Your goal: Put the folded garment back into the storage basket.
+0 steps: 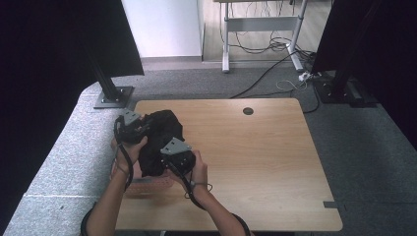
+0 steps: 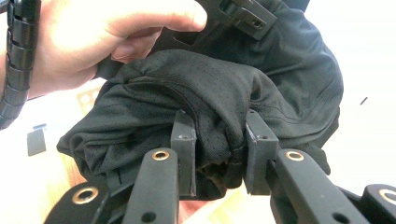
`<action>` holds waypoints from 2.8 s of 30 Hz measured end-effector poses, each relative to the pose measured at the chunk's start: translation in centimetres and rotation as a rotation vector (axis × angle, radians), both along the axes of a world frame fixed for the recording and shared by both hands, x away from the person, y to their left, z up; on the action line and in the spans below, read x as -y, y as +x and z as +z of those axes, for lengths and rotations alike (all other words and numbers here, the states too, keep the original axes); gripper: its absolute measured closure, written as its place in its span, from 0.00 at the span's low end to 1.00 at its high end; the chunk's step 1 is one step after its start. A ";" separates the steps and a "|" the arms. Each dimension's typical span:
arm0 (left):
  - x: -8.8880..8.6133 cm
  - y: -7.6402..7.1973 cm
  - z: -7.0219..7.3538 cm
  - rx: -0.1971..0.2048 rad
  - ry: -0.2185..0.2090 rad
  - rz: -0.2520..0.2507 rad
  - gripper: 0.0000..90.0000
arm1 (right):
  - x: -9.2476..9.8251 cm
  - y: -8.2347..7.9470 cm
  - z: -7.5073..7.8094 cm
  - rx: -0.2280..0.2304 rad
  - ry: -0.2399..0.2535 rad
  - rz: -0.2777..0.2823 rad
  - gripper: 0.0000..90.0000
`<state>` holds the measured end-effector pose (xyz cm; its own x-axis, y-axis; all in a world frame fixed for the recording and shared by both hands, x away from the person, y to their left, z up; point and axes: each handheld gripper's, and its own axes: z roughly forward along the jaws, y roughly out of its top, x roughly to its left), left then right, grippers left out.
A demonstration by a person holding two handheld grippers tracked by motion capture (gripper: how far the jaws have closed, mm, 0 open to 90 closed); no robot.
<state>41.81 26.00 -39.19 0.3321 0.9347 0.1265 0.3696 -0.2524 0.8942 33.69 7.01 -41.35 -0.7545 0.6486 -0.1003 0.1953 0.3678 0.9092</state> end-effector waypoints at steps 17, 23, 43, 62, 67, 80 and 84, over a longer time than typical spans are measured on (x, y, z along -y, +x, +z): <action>-1.8 0.2 -0.6 -0.011 0.003 0.030 0.84 | -1.7 0.7 -0.5 -0.014 0.007 0.016 0.78; -2.1 0.4 -0.9 -0.020 0.011 0.033 0.84 | -2.2 1.0 -1.1 -0.021 0.011 0.019 0.78; -3.6 1.6 -3.1 -0.140 -0.060 0.128 0.43 | -3.1 2.0 -2.2 -0.112 0.012 0.020 0.32; -0.6 0.0 -4.9 -0.184 -0.067 -0.022 0.31 | 2.0 2.2 -3.3 -0.194 0.104 0.083 0.34; 1.1 -1.4 -5.0 -0.155 -0.051 -0.041 0.30 | 4.7 1.9 -3.5 -0.186 0.108 0.059 0.34; 8.1 -7.6 -6.4 -0.107 -0.010 -0.263 0.30 | 13.7 -1.0 -5.4 -0.179 0.093 -0.009 0.34; 10.2 -9.7 -7.2 -0.105 0.021 -0.322 0.30 | 16.8 -2.3 -6.3 -0.178 0.080 -0.040 0.36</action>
<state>32.08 15.79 -46.35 0.6225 0.7770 0.0936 0.3580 -0.3891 0.8488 31.36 -9.77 -47.61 -0.7293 0.6789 0.0855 0.3688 0.2847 0.8848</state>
